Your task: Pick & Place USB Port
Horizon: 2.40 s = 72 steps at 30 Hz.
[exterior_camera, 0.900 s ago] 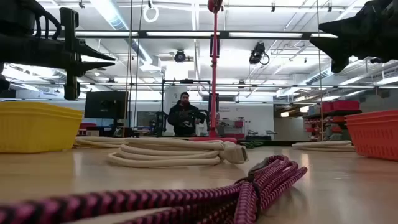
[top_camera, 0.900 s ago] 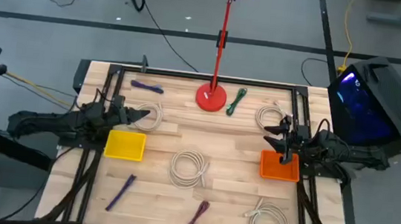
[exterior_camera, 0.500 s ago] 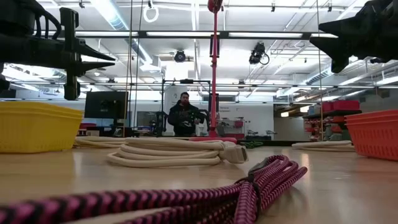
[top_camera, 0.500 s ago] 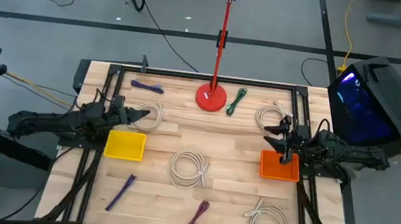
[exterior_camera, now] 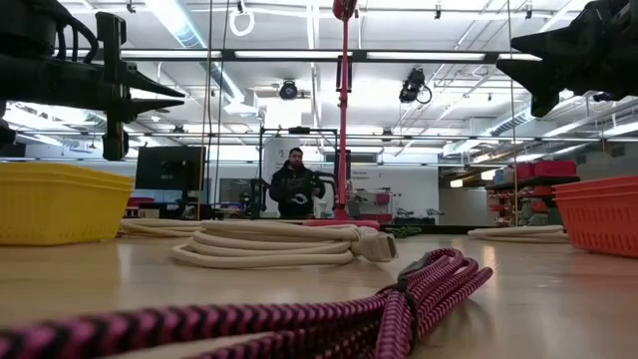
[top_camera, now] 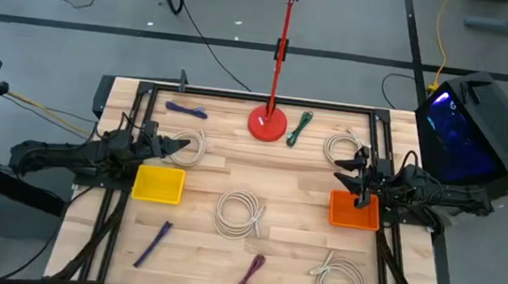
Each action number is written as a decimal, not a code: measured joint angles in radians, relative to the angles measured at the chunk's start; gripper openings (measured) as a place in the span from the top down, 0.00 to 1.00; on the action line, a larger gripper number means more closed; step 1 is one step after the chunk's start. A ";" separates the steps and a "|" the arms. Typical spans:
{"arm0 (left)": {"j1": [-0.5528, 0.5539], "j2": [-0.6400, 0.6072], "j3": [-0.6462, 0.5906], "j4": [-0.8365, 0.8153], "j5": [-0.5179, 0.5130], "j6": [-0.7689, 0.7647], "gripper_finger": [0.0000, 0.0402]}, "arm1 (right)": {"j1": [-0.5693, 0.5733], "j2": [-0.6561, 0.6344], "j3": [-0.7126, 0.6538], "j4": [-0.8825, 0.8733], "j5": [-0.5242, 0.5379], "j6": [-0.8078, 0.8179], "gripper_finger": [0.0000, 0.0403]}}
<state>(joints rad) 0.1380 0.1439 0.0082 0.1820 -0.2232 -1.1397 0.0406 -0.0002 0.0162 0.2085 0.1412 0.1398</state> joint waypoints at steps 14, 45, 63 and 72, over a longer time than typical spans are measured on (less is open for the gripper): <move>0.000 0.000 0.000 0.000 0.000 0.000 0.91 | 0.000 0.000 0.000 0.000 0.000 0.000 0.53; 0.000 0.000 0.000 0.044 -0.190 -0.014 0.91 | -0.001 0.000 0.000 0.000 0.019 -0.012 0.53; 0.000 0.000 0.000 0.040 -0.228 0.094 0.91 | -0.014 0.000 0.000 0.186 0.343 -0.209 0.53; 0.000 0.000 0.011 0.374 -0.236 0.341 0.91 | -0.014 0.000 0.000 0.700 0.036 0.094 0.53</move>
<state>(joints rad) 0.1375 0.1436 0.0194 0.5559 -0.4592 -0.7988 0.0261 -0.0002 0.0166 0.9087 0.1769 0.2336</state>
